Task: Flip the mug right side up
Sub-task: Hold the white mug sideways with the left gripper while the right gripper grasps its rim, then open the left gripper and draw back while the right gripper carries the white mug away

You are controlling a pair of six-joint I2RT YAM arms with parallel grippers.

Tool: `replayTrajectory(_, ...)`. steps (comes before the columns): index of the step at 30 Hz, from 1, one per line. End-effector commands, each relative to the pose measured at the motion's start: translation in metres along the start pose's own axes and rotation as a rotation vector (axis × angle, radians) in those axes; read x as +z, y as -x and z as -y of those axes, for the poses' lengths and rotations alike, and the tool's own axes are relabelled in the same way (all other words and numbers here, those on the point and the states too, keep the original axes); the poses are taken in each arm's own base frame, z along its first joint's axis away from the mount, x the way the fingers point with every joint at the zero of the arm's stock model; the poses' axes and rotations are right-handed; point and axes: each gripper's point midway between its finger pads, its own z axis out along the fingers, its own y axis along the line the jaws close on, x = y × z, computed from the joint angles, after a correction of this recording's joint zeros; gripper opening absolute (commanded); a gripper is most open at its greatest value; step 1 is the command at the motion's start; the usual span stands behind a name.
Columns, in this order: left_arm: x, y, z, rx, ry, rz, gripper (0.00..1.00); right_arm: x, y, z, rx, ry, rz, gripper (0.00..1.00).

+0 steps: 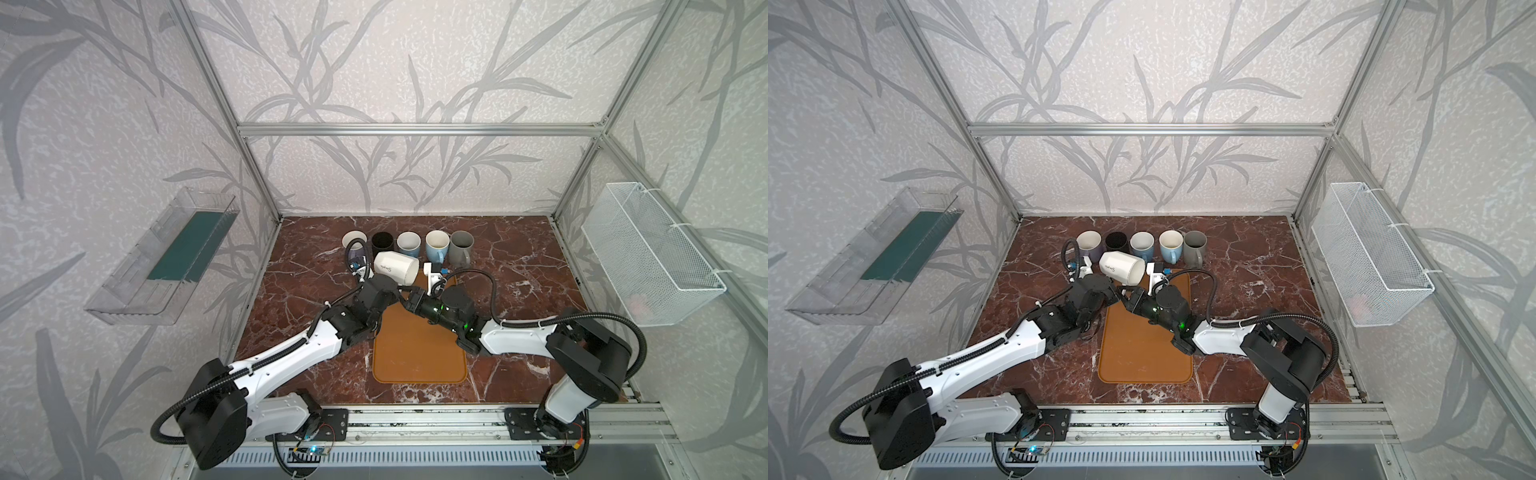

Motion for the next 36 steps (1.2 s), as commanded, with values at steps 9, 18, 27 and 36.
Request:
replayTrajectory(9, -0.009, 0.021, 0.008, -0.09, -0.055, 0.079, 0.32, 0.004, 0.007, -0.012, -0.029, 0.024, 0.028, 0.0)
replayTrajectory(18, -0.015, 0.021, -0.01, -0.058, -0.027, 0.072, 0.34, -0.002, -0.006, 0.011, -0.083, -0.091, -0.041, 0.0)
replayTrajectory(27, -0.019, 0.014, -0.008, 0.074, -0.055, -0.017, 0.34, -0.031, -0.013, 0.029, -0.27, -0.268, -0.152, 0.0)
replayTrajectory(36, -0.022, -0.004, 0.012, 0.241, -0.146, -0.146, 0.34, -0.065, 0.0, 0.037, -0.423, -0.448, -0.278, 0.0)
